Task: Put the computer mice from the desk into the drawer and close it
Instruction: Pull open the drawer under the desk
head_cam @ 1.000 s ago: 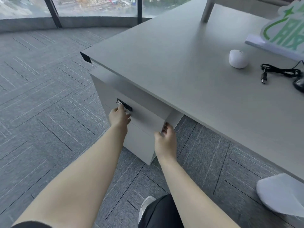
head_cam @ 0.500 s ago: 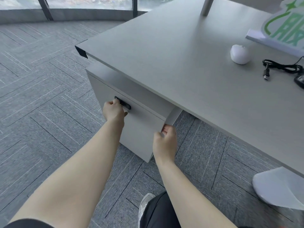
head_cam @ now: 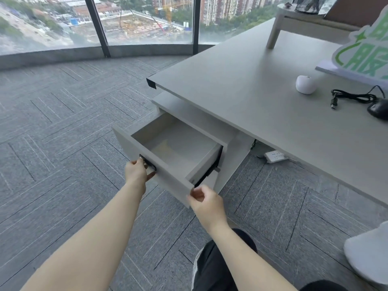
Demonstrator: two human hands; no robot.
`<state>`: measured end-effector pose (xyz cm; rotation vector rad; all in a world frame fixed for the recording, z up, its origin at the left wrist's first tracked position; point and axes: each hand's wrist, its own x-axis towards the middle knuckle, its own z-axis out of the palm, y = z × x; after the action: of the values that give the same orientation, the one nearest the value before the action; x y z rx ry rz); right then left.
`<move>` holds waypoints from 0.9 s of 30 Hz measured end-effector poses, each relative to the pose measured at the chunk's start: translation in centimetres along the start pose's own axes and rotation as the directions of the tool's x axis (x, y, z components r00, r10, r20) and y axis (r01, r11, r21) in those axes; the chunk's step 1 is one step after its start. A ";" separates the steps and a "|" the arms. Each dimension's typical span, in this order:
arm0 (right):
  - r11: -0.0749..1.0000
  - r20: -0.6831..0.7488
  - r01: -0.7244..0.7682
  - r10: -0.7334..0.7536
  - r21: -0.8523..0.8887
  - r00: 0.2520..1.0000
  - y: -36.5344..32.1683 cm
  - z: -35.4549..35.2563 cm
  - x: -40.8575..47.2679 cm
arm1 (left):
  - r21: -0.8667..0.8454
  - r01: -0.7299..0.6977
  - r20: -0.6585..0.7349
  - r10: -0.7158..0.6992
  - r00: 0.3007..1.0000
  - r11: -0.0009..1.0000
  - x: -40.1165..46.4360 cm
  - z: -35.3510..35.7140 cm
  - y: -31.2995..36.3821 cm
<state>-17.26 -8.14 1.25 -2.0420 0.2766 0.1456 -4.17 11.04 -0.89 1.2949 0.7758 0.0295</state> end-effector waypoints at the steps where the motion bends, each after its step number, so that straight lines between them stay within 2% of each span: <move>1: 1.000 0.037 0.004 -0.004 -0.009 0.999 -0.1 0.6 -0.7 | -0.001 -0.001 -0.011 0.001 1.000 1.000 -0.3 -1.4 -0.1; 9: 0.985 0.241 0.128 -0.096 -0.118 0.966 -1.5 4.3 -5.3 | -0.008 -0.010 -0.057 0.009 0.998 1.000 -2.1 -9.8 -1.0; 17: 0.973 0.360 0.166 -0.098 -0.162 0.928 -2.7 6.3 -8.3 | -0.002 -0.013 -0.087 0.013 0.996 1.000 -3.3 -14.7 -1.4; 22: 0.967 0.386 0.180 -0.098 -0.182 0.917 -3.2 6.3 -9.1 | 0.023 0.000 -0.075 0.001 0.997 1.000 -4.4 -15.9 -1.5; 24: 0.964 0.411 0.186 -0.093 -0.192 0.907 -3.4 5.9 -9.2 | 0.105 -0.041 -0.136 0.055 0.989 0.994 -5.8 -15.6 -0.8; 25: 0.962 0.412 0.191 -0.097 -0.194 0.906 -3.6 5.5 -9.1 | 0.201 -0.086 -0.188 0.124 0.974 0.976 -6.8 -15.4 -0.2; 27: 0.964 0.369 0.196 -0.119 -0.178 0.922 -4.2 3.9 -8.7 | 0.428 -0.206 -0.231 0.327 0.916 0.880 -8.4 -14.6 1.2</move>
<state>-24.52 -1.66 4.92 -2.1912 -0.1383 0.4562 -17.77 20.08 3.42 1.8113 0.8795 0.3142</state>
